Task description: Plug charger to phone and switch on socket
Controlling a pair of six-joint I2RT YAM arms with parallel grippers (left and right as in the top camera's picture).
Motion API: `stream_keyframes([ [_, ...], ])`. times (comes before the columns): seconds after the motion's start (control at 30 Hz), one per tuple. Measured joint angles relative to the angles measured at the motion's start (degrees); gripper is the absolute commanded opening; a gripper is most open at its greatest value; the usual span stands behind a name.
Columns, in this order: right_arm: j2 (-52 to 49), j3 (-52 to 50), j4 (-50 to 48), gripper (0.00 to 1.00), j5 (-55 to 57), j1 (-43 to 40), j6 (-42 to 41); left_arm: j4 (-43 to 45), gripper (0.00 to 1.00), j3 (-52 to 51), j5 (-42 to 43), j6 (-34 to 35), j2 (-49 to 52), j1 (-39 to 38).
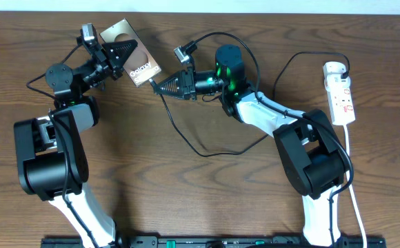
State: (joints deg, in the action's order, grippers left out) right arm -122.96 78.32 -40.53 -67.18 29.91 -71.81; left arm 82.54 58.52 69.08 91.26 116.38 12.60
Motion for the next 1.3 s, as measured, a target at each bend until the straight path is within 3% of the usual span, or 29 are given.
stream_keyframes([
  [1.3, 0.00, -0.07, -1.77, 0.01, 0.13, 0.00, -0.96, 0.00, 0.07, 0.00, -0.22, 0.17, 0.00, -0.39],
])
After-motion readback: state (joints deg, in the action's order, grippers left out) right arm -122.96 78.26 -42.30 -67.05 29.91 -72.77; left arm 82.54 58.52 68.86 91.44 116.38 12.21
